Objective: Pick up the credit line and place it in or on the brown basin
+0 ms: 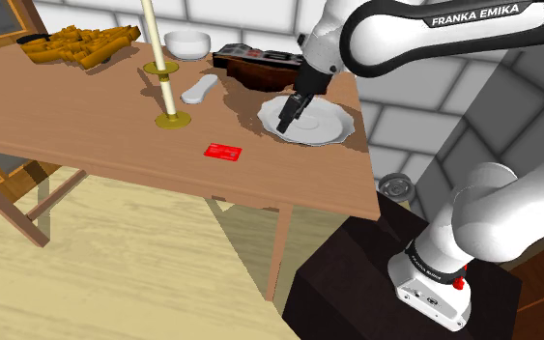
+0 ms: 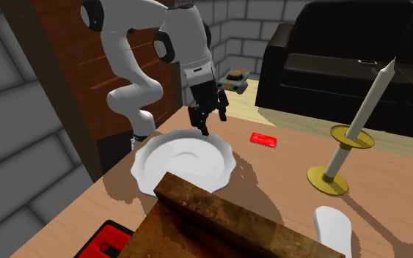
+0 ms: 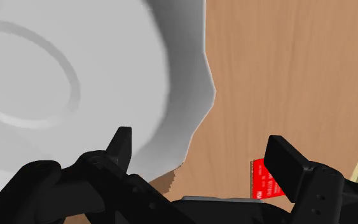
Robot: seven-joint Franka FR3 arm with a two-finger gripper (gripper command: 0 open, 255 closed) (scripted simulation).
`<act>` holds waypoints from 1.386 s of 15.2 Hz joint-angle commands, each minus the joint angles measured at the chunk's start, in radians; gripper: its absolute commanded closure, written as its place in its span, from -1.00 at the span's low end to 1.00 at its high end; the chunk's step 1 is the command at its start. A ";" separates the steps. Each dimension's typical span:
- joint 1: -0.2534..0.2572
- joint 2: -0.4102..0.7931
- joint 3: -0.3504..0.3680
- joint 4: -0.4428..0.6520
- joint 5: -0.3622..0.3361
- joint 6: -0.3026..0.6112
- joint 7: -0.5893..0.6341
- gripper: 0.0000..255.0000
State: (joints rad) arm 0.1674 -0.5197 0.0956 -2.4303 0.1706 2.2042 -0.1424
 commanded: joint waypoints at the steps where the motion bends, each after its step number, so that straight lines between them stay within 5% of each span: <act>1: 0.022 0.036 0.015 0.000 0.013 0.081 -0.020 -1.00; 13: 0.136 0.331 0.114 0.111 0.044 0.504 -0.129 -1.00; 21: 0.133 0.438 0.127 0.135 0.020 0.588 -0.113 -1.00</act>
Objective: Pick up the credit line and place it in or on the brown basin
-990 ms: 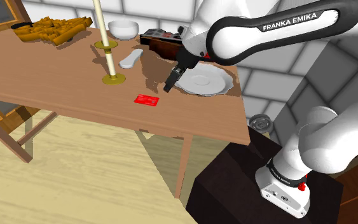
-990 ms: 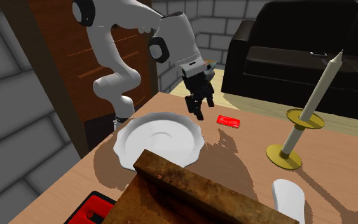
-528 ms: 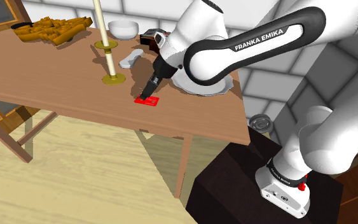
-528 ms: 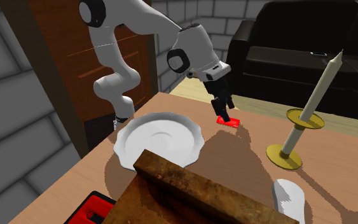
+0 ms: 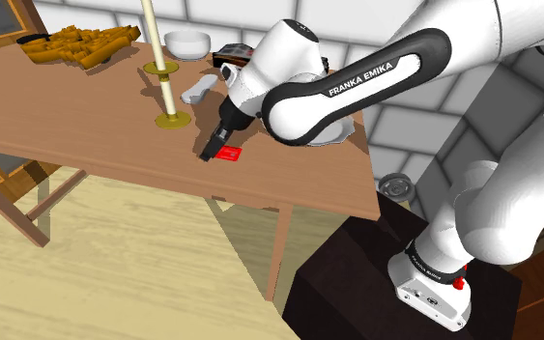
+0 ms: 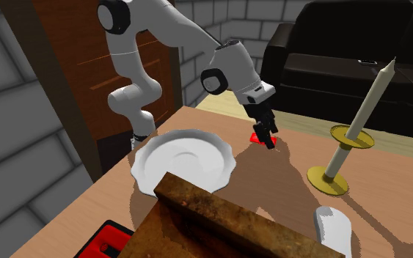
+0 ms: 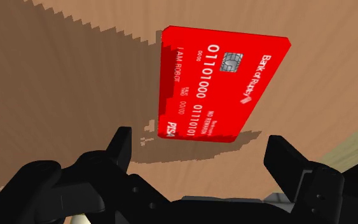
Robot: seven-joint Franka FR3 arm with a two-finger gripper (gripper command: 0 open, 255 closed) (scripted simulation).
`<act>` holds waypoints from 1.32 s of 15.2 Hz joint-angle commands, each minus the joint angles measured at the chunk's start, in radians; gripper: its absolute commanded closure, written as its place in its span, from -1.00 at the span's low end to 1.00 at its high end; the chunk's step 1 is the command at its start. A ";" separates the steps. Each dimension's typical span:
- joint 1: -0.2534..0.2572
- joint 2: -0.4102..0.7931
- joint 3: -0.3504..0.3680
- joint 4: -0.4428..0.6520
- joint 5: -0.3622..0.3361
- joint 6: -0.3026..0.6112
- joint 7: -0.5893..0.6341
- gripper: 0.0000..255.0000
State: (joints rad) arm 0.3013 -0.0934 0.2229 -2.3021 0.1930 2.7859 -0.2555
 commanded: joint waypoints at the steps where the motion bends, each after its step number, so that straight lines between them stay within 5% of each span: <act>1: -0.001 0.012 0.000 0.006 -0.003 0.006 0.000 -1.00; 8: -0.001 0.012 0.000 0.006 -0.003 0.006 0.000 -1.00; 9: -0.001 0.012 0.000 0.006 -0.003 0.006 0.000 1.00; 20: -0.002 -0.002 0.000 0.020 -0.005 -0.021 0.004 1.00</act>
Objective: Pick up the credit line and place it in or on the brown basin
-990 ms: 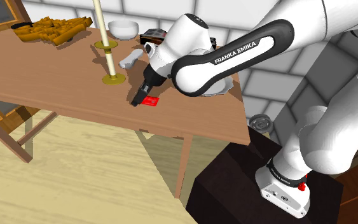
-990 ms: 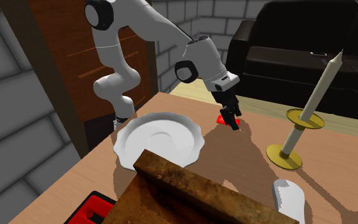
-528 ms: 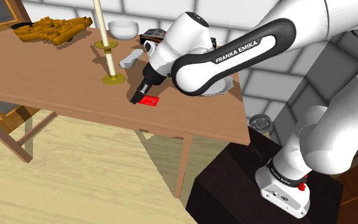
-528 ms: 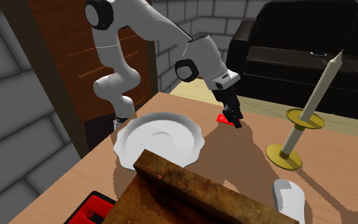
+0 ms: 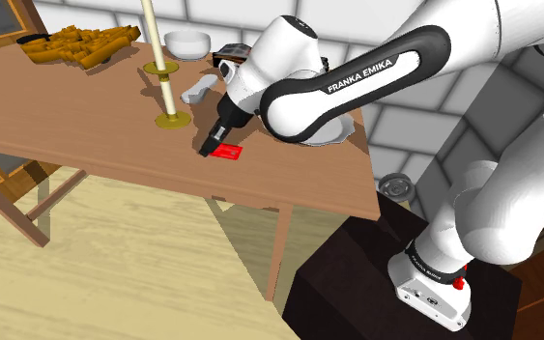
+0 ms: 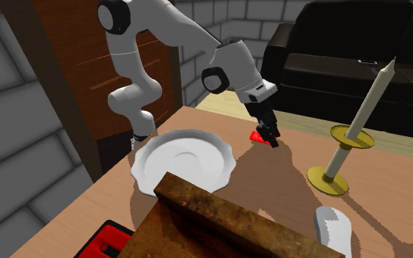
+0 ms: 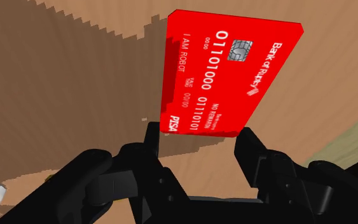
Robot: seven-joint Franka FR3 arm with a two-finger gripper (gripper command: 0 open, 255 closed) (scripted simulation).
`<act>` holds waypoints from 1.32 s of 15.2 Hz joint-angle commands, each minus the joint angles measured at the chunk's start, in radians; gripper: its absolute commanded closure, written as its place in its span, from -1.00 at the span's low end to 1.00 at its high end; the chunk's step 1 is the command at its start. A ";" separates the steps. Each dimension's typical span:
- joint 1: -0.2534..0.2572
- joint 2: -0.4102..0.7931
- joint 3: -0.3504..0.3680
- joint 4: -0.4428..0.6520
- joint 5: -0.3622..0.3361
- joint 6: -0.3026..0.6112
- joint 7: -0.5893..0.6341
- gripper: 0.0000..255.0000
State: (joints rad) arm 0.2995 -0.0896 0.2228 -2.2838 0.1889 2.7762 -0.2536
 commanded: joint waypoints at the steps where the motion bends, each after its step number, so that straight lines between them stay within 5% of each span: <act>1: -0.001 -0.012 -0.001 0.009 -0.003 -0.025 0.004 1.00; 20: -0.013 -0.096 -0.010 0.183 -0.027 -0.282 0.037 1.00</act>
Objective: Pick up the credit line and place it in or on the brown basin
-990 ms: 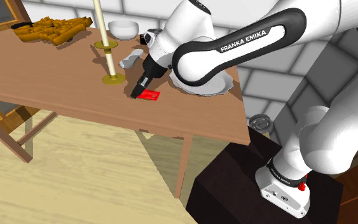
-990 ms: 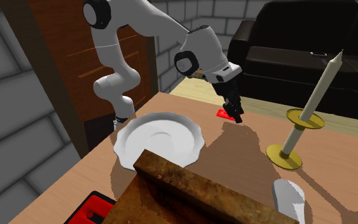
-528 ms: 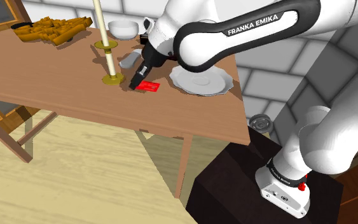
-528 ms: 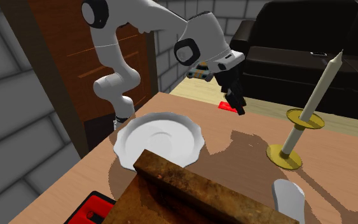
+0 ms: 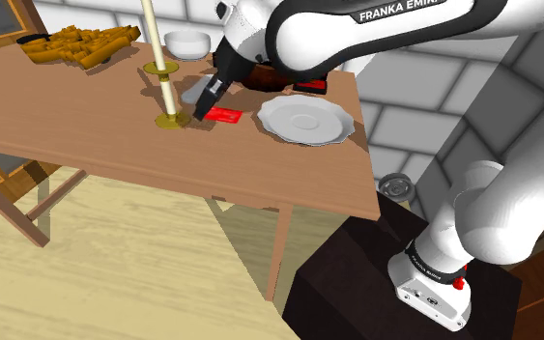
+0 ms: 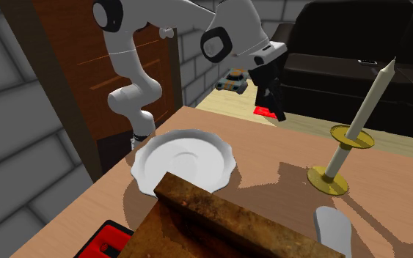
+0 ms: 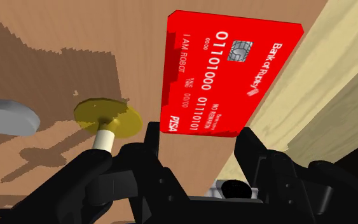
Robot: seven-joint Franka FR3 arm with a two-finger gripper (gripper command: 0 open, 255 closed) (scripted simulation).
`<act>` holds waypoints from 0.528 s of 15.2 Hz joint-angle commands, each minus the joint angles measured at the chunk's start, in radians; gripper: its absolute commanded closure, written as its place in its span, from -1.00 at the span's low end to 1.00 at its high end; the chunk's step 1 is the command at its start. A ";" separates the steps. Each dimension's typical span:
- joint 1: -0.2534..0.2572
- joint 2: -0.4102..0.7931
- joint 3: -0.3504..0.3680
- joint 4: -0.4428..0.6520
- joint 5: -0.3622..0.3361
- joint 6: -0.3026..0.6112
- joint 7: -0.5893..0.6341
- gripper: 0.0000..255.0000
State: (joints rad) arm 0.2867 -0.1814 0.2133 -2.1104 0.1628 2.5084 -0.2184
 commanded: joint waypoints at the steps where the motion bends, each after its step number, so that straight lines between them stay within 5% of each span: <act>1: -0.001 -0.007 -0.001 0.021 -0.002 -0.028 0.004 1.00; 8: -0.005 -0.016 -0.003 0.106 -0.012 -0.121 0.015 1.00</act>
State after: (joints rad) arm 0.2820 -0.1933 0.2104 -2.0151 0.1517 2.4018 -0.2048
